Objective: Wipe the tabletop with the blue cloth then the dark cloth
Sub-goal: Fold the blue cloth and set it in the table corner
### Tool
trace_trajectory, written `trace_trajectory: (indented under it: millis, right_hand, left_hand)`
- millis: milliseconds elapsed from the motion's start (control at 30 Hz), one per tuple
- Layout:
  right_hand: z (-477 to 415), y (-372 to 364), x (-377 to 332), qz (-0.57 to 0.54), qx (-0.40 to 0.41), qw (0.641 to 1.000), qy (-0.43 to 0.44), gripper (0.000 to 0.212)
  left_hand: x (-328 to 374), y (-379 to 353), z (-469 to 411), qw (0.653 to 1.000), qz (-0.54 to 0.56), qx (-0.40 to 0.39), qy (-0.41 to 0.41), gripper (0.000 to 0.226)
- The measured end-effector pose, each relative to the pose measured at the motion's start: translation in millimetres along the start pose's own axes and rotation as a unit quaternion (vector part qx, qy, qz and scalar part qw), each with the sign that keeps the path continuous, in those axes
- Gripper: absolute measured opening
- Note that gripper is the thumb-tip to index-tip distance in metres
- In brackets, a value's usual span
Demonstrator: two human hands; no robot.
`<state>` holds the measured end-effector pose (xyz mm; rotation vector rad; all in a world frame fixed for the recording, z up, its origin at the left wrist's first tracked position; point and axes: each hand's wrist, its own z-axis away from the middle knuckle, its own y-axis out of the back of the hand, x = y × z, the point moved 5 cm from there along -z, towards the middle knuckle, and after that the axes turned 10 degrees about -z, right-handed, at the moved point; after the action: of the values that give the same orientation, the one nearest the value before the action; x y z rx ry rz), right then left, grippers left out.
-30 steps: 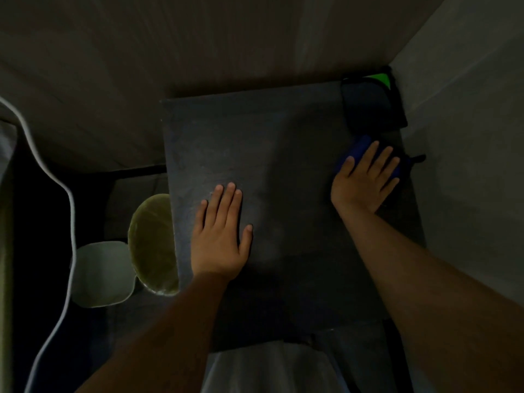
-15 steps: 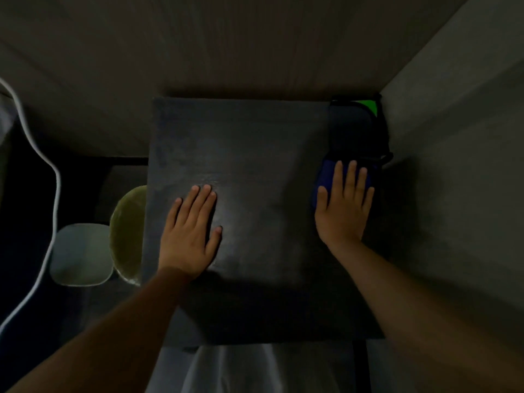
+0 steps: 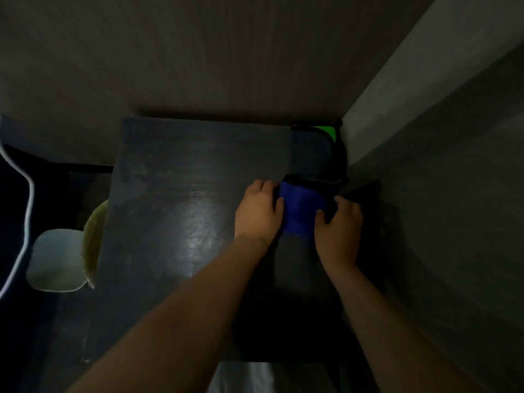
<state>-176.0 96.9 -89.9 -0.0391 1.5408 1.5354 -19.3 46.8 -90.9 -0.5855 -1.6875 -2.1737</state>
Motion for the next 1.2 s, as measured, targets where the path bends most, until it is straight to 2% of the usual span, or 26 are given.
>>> trace_trajectory:
  millis: [67, 267, 400, 500, 733, 1033, 1200]
  right_hand:
    - [-5, 4, 13, -0.006, -0.013, 0.998, -0.055, 0.041]
    - [-10, -5, 12, -0.015, -0.03, 0.996, -0.087, 0.019]
    - [-12, -14, 8, -0.003, -0.059, 0.988, -0.145, 0.019]
    - [-11, -14, 2, 0.026, -0.075, 0.985, -0.151, 0.022]
    - [3, 18, -17, -0.011, -0.049, 0.995, -0.083, 0.005]
    - [-40, 44, -71, -0.003, -0.012, 1.0, 0.017, 0.011]
    - [-76, 23, -93, 0.008, -0.008, 0.997, 0.072, 0.021]
  left_hand:
    - [0, -2, -6, 0.998, 0.005, -0.019, 0.053, 0.032]
    - [3, -3, -8, 0.99, 0.004, -0.035, 0.134, 0.019]
    - [9, -4, -11, 0.989, 0.006, -0.053, 0.138, 0.016]
    - [9, -4, -13, 0.987, 0.03, -0.072, 0.143, 0.01]
    - [8, 6, 1, 0.984, 0.132, -0.036, 0.118, 0.005]
    - [46, 24, -54, 0.986, 0.151, 0.032, 0.06, 0.003]
    - [57, 25, -89, 0.978, 0.187, 0.065, 0.07, 0.004]
